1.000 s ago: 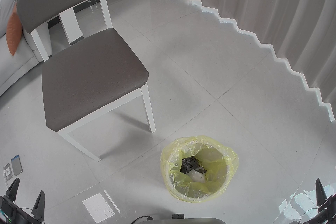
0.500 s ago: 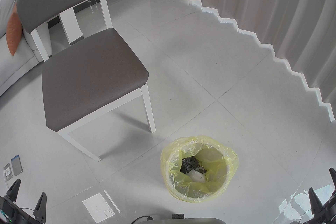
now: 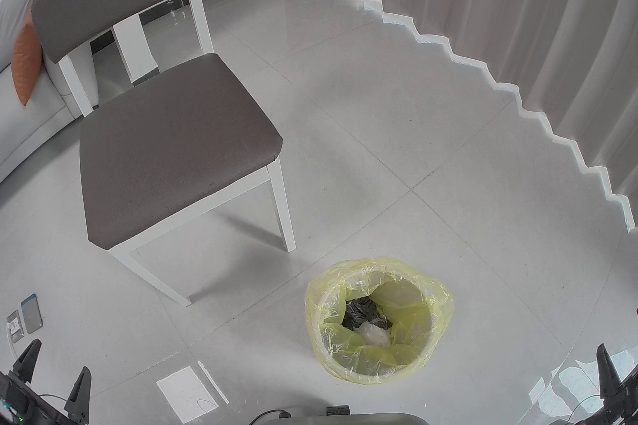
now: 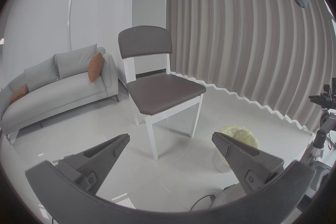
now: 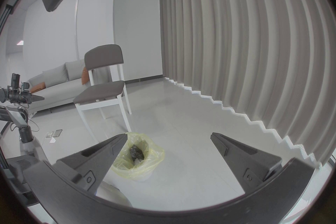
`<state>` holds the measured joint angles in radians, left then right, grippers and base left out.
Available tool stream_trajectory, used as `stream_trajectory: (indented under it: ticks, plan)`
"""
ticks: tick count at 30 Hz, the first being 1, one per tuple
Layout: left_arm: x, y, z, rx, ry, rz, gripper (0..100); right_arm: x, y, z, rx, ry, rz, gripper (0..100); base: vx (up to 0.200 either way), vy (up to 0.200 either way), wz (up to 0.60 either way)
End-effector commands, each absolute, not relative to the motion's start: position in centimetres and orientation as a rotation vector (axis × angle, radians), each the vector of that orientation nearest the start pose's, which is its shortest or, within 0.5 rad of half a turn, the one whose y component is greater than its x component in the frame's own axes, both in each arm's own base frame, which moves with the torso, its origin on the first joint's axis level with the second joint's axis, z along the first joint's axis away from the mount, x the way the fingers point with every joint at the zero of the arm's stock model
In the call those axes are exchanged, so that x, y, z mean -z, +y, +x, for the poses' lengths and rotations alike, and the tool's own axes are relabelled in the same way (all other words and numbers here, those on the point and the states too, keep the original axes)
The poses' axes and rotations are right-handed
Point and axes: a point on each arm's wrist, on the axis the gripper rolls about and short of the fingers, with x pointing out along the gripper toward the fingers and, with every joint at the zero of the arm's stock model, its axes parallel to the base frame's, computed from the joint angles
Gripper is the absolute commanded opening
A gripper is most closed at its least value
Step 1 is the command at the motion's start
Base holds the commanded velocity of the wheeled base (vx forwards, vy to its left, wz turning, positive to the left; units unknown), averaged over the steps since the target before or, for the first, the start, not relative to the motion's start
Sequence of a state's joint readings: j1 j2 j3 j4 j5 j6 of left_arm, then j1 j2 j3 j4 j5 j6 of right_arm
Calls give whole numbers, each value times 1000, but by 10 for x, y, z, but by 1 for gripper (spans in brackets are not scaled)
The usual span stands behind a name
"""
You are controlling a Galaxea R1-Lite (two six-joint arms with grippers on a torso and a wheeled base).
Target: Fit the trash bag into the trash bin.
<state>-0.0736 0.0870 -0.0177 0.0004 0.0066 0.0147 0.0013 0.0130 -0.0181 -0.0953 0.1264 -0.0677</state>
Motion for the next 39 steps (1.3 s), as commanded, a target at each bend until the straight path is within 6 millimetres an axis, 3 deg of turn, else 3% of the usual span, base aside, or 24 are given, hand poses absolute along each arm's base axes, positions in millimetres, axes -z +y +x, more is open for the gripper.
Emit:
stream_trajectory:
  ticks: [1, 7, 9, 21, 29, 39]
  plan:
    - [-77, 1, -16, 63, 93, 13, 100, -84, 2, -23, -114, -78, -73, 100, 0, 0, 0]
    - [-77, 1, -16, 69, 93, 15, 100, -84, 3, -23, -131, -74, -61, 100, 0, 0, 0]
    - [-77, 1, -16, 74, 95, 11, 100, -81, 4, -23, -185, -42, 54, 100, 0, 0, 0]
    - [-77, 1, -15, 72, 96, 8, 100, -81, 2, -23, -91, -24, 11, 100, 0, 0, 0]
    - [-77, 1, -15, 71, 96, 8, 100, -82, 0, -22, 0, -58, 106, 100, 0, 0, 0]
    - [-77, 1, -15, 67, 97, 4, 100, -82, 1, -22, -50, -54, 45, 100, 0, 0, 0]
